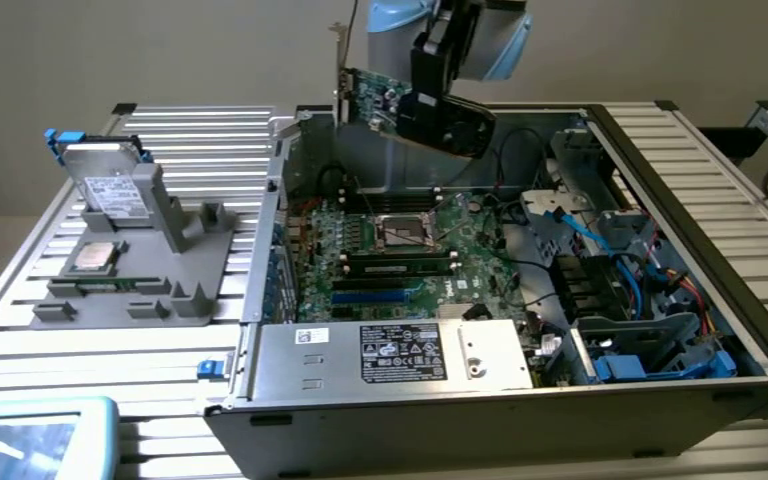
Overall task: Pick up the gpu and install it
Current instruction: 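Insert the gpu into the slot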
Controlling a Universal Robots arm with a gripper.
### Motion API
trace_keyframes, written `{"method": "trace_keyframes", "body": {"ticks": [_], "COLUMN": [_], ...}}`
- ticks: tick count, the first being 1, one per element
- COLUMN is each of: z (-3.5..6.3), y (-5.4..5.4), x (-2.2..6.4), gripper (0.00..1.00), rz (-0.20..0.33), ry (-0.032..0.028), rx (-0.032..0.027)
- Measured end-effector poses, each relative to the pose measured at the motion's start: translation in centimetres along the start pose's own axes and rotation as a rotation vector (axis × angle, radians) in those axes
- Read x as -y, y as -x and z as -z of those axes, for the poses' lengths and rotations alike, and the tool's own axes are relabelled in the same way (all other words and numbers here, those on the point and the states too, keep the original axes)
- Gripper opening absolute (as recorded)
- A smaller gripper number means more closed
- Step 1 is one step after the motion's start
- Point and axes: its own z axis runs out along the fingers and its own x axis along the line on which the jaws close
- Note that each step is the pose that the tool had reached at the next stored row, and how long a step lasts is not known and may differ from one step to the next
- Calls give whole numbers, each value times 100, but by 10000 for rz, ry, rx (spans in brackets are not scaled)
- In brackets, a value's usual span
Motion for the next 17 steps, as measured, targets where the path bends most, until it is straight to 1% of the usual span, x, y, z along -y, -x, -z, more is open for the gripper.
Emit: {"method": "trace_keyframes", "body": {"ticks": [12,15,17], "z": [-11,-12,-14], "y": [0,0,0], "x": [1,1,1], "gripper": [27,27,27], "rz": [2177,2709,3078], "ry": [-59,-91,-124], "rx": [-234,-285,-316]}}
